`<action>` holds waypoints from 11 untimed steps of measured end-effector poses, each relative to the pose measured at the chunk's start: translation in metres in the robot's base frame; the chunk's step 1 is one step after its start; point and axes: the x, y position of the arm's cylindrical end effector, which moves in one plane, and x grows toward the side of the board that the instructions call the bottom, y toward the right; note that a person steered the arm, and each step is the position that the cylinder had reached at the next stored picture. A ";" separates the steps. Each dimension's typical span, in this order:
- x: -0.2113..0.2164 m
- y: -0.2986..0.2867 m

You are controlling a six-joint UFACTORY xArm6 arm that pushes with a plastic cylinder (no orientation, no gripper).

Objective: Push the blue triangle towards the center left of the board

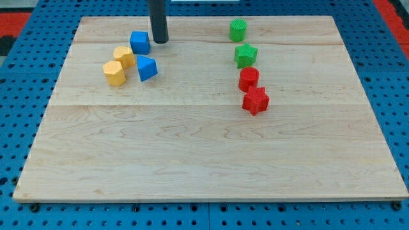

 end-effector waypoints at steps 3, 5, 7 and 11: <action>0.025 -0.014; 0.067 -0.033; 0.110 -0.015; 0.135 0.044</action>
